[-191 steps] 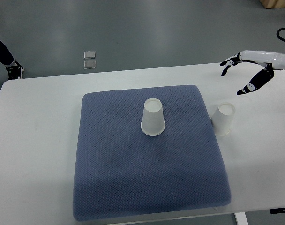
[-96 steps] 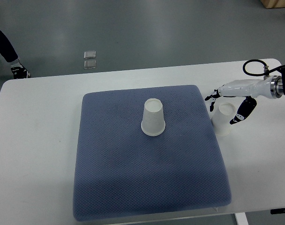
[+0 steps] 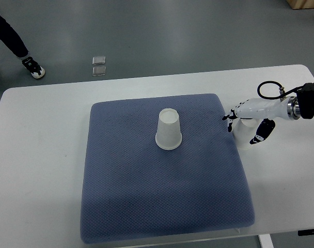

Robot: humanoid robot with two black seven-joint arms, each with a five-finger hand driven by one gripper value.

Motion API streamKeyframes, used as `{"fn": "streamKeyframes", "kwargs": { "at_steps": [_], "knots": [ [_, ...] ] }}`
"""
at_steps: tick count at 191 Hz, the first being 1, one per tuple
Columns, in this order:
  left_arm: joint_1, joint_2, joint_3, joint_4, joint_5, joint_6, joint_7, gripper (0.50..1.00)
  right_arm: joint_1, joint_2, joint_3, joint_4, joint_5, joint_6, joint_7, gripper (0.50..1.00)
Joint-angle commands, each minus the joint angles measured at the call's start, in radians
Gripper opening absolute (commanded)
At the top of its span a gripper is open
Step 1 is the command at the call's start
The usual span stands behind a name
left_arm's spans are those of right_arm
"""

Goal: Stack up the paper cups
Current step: 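Close the right hand fingers around the white cup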

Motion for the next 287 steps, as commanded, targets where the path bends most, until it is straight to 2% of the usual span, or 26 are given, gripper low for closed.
{"fn": "streamKeyframes", "kwargs": {
  "at_steps": [1, 92, 173, 206, 225, 260, 287],
  "knots": [
    [0.000, 0.000, 0.000, 0.000, 0.000, 0.000, 0.000, 1.000, -0.011, 0.007, -0.004, -0.015, -0.001, -0.022, 0.000, 0.905],
    [0.000, 0.000, 0.000, 0.000, 0.000, 0.000, 0.000, 1.000, -0.048, 0.025, -0.004, -0.095, -0.012, -0.090, 0.000, 0.905],
    [0.000, 0.000, 0.000, 0.000, 0.000, 0.000, 0.000, 1.000, -0.074, 0.059, -0.004, -0.124, -0.012, -0.106, -0.002, 0.899],
    [0.000, 0.000, 0.000, 0.000, 0.000, 0.000, 0.001, 1.000, -0.074, 0.059, -0.004, -0.132, -0.010, -0.108, -0.003, 0.862],
    [0.000, 0.000, 0.000, 0.000, 0.000, 0.000, 0.000, 1.000, -0.072, 0.059, -0.004, -0.142, -0.010, -0.108, -0.005, 0.799],
    [0.000, 0.000, 0.000, 0.000, 0.000, 0.000, 0.000, 1.000, -0.072, 0.069, -0.002, -0.158, -0.006, -0.106, -0.006, 0.754],
    [0.000, 0.000, 0.000, 0.000, 0.000, 0.000, 0.000, 1.000, -0.071, 0.073, -0.002, -0.161, -0.004, -0.100, -0.006, 0.658]
  ]
}}
